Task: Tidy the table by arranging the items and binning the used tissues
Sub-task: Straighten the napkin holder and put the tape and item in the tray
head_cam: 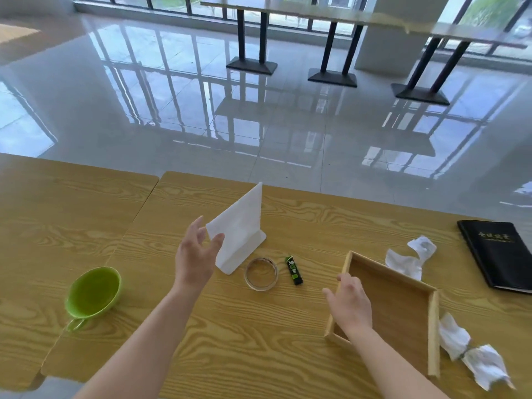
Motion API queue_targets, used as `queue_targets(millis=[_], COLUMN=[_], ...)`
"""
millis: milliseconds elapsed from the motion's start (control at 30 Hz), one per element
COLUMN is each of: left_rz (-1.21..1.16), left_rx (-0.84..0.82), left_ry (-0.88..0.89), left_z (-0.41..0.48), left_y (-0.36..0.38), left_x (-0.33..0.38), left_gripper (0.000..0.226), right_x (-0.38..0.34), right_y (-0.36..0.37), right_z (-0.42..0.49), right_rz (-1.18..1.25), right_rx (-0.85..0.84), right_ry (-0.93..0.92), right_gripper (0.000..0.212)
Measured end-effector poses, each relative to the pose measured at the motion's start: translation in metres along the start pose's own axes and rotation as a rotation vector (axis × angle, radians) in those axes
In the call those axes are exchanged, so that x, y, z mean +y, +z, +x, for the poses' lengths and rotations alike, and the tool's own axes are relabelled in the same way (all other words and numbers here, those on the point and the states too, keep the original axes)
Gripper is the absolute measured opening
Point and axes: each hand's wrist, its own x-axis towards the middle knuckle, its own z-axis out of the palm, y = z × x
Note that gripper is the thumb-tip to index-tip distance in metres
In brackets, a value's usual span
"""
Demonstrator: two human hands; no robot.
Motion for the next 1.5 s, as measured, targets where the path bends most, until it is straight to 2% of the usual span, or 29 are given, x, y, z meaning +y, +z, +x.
queue_targets(millis=[100, 167, 267, 500, 867, 1100, 1500], left_rz=[-0.017, 0.009, 0.072, 0.134, 0.123, 0.259, 0.245], left_rx=[-0.017, -0.008, -0.004, -0.061, -0.061, -0.109, -0.151], left_ry=[0.008, 0.033, 0.108, 0.229, 0.205, 0.354, 0.346], left_z=[0.006, 0.006, 0.0, -0.024, -0.049, -0.043, -0.018], left_y=[0.002, 0.004, 0.005, 0.003, 0.001, -0.001, -0.015], left_x=[0.007, 0.009, 0.011, 0.01, 0.004, 0.005, -0.004], left_gripper=[0.042, 0.037, 0.033, 0.034, 0.052, 0.062, 0.062], right_x=[0.014, 0.021, 0.024, 0.008, -0.028, -0.044, -0.079], right_y=[0.002, 0.007, 0.017, 0.031, 0.059, 0.065, 0.073], right_z=[0.0, -0.002, -0.008, -0.021, -0.031, -0.029, -0.018], right_rz=[0.011, -0.003, 0.01, 0.052, 0.089, 0.053, -0.032], right_rx=[-0.064, -0.134, -0.15, -0.18, -0.229, -0.228, -0.24], right_ry=[0.153, 0.179, 0.179, 0.095, -0.003, -0.008, 0.006], right_gripper=[0.038, 0.033, 0.017, 0.012, 0.014, 0.016, 0.012])
